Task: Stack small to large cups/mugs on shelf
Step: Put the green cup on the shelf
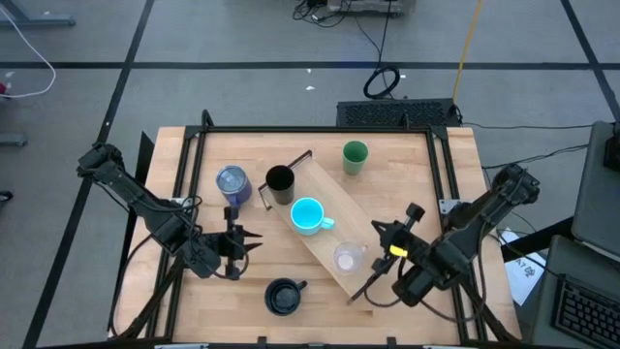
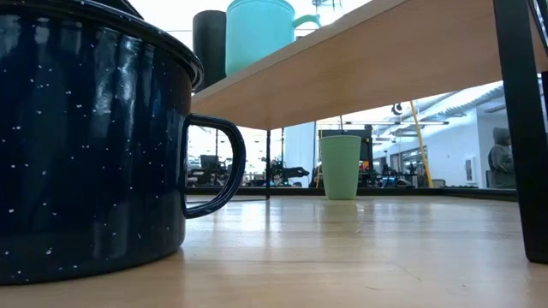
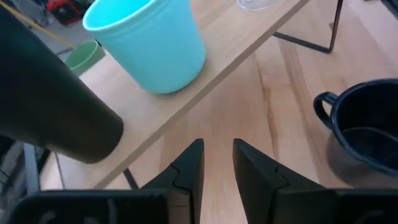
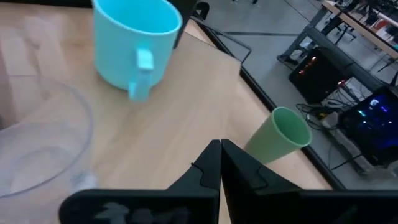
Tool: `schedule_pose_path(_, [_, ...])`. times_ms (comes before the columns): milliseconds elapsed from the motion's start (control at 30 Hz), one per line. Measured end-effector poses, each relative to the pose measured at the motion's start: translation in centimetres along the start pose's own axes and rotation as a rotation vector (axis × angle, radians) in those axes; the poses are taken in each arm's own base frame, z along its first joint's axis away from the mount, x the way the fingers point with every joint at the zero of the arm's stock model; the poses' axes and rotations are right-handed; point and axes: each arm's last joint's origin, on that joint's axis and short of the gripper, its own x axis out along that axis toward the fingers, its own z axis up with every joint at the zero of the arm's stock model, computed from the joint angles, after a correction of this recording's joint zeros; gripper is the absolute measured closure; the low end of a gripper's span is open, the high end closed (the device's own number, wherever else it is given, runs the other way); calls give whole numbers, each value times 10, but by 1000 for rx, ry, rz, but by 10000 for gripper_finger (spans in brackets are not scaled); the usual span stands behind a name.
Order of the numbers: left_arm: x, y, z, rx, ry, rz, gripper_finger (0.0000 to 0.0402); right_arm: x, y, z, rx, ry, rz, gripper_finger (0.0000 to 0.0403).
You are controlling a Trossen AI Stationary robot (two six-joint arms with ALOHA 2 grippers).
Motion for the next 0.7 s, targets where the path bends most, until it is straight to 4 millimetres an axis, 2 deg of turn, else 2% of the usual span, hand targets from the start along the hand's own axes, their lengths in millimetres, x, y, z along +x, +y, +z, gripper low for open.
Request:
schedule_pose_path(200, [2, 2, 1, 85, 0, 10, 314, -3, -28, 11, -7, -7, 5, 403])
schedule_pose_path(367, [6, 7, 1, 120, 17, 7, 314, -5, -48, 16, 55, -8, 37, 403])
schedule_pose_path(533, [14, 8, -10, 134, 43, 1, 314, 4, -56, 10, 84, -52, 90, 403])
schedule_pose_path(700, [21, 10, -16, 109, 53, 9, 314, 13, -74, 9, 123, -128, 189, 403])
